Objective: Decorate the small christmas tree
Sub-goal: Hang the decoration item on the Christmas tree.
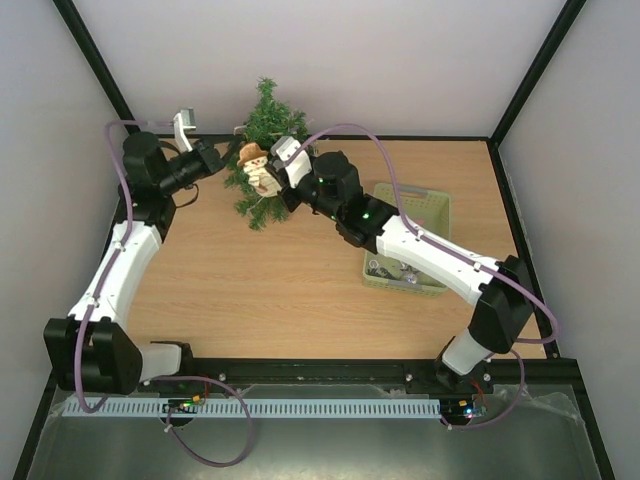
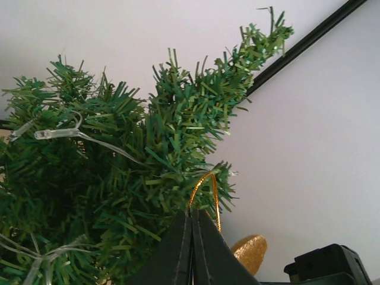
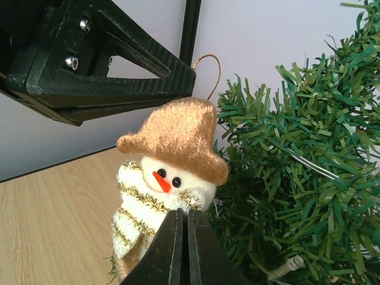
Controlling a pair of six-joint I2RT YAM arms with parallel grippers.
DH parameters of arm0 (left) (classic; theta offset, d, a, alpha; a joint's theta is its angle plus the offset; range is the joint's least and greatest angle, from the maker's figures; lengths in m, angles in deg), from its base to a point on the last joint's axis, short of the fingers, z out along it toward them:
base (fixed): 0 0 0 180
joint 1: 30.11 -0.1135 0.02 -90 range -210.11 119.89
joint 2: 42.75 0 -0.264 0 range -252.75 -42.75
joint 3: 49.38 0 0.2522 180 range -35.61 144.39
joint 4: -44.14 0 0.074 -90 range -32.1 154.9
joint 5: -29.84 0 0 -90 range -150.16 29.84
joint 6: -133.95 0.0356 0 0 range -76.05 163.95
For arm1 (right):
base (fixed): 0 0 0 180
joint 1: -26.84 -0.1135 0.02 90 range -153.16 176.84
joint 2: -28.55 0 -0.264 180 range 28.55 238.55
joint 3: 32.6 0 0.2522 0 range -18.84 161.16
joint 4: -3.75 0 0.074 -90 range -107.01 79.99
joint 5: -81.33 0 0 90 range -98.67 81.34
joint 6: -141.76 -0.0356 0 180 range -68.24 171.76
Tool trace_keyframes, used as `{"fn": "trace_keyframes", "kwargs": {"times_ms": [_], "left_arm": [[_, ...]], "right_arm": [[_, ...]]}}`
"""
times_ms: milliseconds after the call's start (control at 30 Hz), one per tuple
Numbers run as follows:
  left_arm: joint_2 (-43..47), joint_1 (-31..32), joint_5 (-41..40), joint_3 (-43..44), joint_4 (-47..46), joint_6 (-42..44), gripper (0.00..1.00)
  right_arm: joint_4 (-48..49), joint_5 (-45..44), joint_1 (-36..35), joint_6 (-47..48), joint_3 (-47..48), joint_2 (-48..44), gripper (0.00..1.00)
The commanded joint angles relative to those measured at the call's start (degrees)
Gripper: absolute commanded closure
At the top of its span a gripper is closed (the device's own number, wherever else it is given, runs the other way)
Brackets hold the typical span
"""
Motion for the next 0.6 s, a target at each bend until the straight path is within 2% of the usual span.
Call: {"fn": "trace_keyframes", "kwargs": {"times_ms": [0, 567], "left_arm": [[-1.96, -0.52, 1.6, 3.05, 1.37, 3.82, 0.98], [-4.49, -0.55, 3.2, 6.73, 1.9, 6.3, 0.97]], "right_arm": [[-2.35, -2.08, -0.45, -1.78, 2.99, 0.73, 0.98], [-1.69, -3.24, -0.46, -2.12, 3.0, 0.79, 0.98]]}}
